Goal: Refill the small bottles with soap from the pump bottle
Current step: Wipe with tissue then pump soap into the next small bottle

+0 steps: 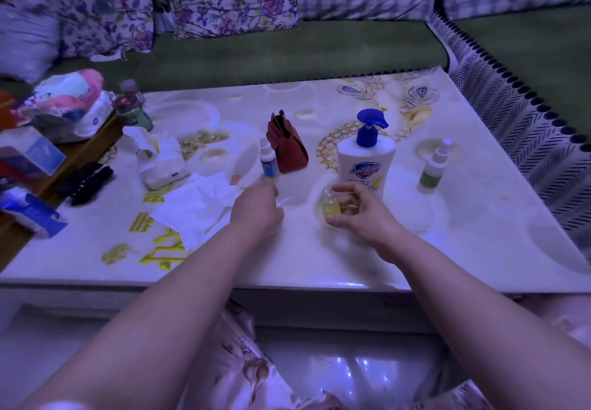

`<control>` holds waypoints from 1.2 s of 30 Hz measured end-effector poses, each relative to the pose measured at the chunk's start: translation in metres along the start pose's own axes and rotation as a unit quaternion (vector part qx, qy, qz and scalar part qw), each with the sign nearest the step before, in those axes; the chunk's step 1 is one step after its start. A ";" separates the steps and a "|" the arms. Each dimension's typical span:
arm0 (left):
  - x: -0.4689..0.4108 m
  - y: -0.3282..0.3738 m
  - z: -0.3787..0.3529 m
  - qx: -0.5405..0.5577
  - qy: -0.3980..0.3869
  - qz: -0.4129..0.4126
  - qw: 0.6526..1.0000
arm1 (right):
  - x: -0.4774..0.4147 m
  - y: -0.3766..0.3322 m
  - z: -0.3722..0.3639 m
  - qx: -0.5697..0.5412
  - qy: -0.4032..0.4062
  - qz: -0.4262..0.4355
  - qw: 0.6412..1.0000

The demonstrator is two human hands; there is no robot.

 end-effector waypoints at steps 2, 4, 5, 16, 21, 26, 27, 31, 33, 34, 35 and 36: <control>0.004 0.010 0.016 0.067 0.019 -0.014 0.997 | 0.003 -0.002 0.005 0.005 0.018 0.000 1.000; 0.008 0.016 0.032 0.137 0.029 -0.010 0.990 | 0.006 -0.006 0.010 0.010 0.037 0.003 0.999; 0.011 0.018 0.040 0.172 0.034 -0.005 0.985 | 0.008 -0.008 0.013 0.013 0.046 0.008 0.999; 0.038 0.069 0.096 0.425 0.005 -0.030 0.905 | 0.031 -0.051 0.050 0.143 0.141 0.082 0.976; 0.043 0.076 0.100 0.413 0.001 -0.035 0.910 | 0.037 -0.061 0.057 0.163 0.164 0.098 0.968; 0.046 0.079 0.100 0.387 0.010 -0.044 0.921 | 0.037 -0.063 0.060 0.166 0.174 0.103 0.965; 0.046 0.080 0.100 0.386 0.013 -0.044 0.922 | 0.037 -0.063 0.061 0.166 0.175 0.103 0.965; 0.046 0.083 0.100 0.382 0.017 -0.044 0.923 | 0.037 -0.063 0.063 0.179 0.178 0.101 0.962; 0.047 0.086 0.098 0.372 0.012 -0.047 0.927 | 0.037 -0.064 0.063 0.187 0.179 0.102 0.960; 0.047 0.087 0.097 0.368 0.007 -0.048 0.929 | 0.037 -0.064 0.064 0.189 0.179 0.102 0.960; 0.047 0.088 0.095 0.363 0.003 -0.049 0.931 | 0.037 -0.064 0.064 0.191 0.179 0.102 0.960; 0.047 0.089 0.094 0.355 0.001 -0.049 0.933 | 0.037 -0.065 0.064 0.193 0.179 0.102 0.959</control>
Point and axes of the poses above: each hand's wrist, its own x-axis away from the middle knuckle, its own z-axis out of the back of the hand, y = z × x, the point moved 10 cm from there along -x, towards the middle knuckle, and after that the axes turned 10 degrees about x, right-handed, at the moved point
